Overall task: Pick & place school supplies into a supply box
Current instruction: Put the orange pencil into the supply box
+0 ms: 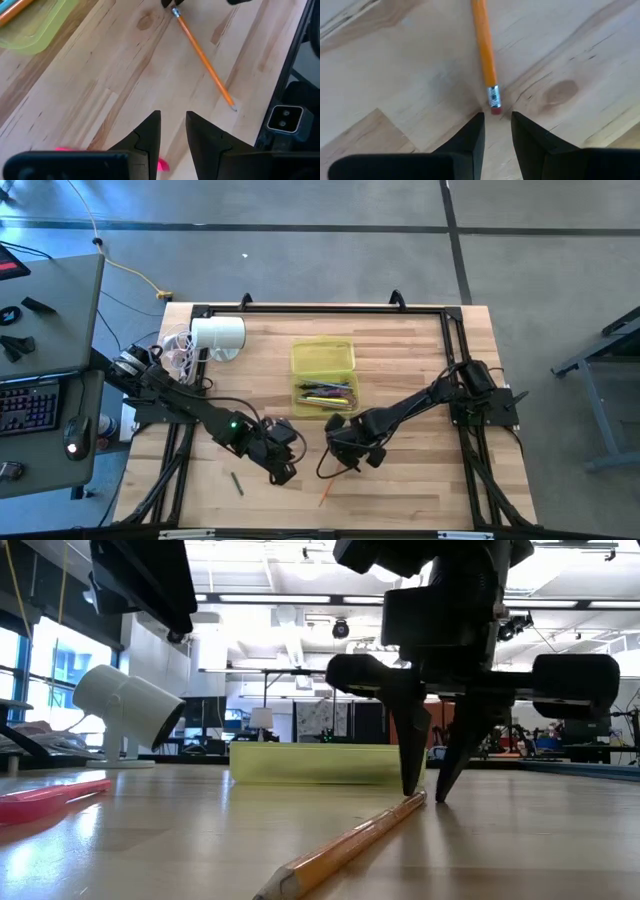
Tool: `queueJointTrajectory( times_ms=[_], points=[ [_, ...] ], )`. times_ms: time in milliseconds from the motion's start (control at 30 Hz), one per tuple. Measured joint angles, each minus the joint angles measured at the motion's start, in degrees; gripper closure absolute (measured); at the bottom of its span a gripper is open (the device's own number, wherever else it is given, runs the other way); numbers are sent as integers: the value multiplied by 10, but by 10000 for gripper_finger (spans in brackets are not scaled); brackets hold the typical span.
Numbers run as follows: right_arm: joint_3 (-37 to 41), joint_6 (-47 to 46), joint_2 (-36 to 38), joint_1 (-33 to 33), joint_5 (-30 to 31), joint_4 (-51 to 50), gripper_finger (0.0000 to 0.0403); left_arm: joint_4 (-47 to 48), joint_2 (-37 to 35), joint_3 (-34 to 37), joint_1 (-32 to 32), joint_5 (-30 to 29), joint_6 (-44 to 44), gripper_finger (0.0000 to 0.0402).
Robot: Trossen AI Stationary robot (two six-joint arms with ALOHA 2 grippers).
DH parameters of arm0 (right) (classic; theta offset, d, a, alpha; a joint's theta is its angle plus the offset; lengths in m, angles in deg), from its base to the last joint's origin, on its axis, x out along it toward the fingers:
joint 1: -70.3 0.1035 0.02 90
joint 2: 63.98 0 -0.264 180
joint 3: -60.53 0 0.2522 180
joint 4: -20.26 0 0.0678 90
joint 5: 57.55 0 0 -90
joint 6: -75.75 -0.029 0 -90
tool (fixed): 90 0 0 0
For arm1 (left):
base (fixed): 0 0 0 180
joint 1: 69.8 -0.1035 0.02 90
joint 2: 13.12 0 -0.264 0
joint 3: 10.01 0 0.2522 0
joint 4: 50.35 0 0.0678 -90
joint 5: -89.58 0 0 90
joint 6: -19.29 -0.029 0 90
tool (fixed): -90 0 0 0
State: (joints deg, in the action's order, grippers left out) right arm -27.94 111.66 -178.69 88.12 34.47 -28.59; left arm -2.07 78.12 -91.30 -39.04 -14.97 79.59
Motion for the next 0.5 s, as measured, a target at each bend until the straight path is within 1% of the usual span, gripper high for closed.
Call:
queueJointTrajectory(
  times_ms=[67,233,500],
  points=[
    [0,1,0,0,-1,4,321,-7,0,0,0,0,0,275],
    [-1,2,-1,-2,-35,36,321,-6,0,0,0,0,0,275],
    [19,20,1,-1,-49,43,321,-6,0,0,0,0,0,275]
  ],
)
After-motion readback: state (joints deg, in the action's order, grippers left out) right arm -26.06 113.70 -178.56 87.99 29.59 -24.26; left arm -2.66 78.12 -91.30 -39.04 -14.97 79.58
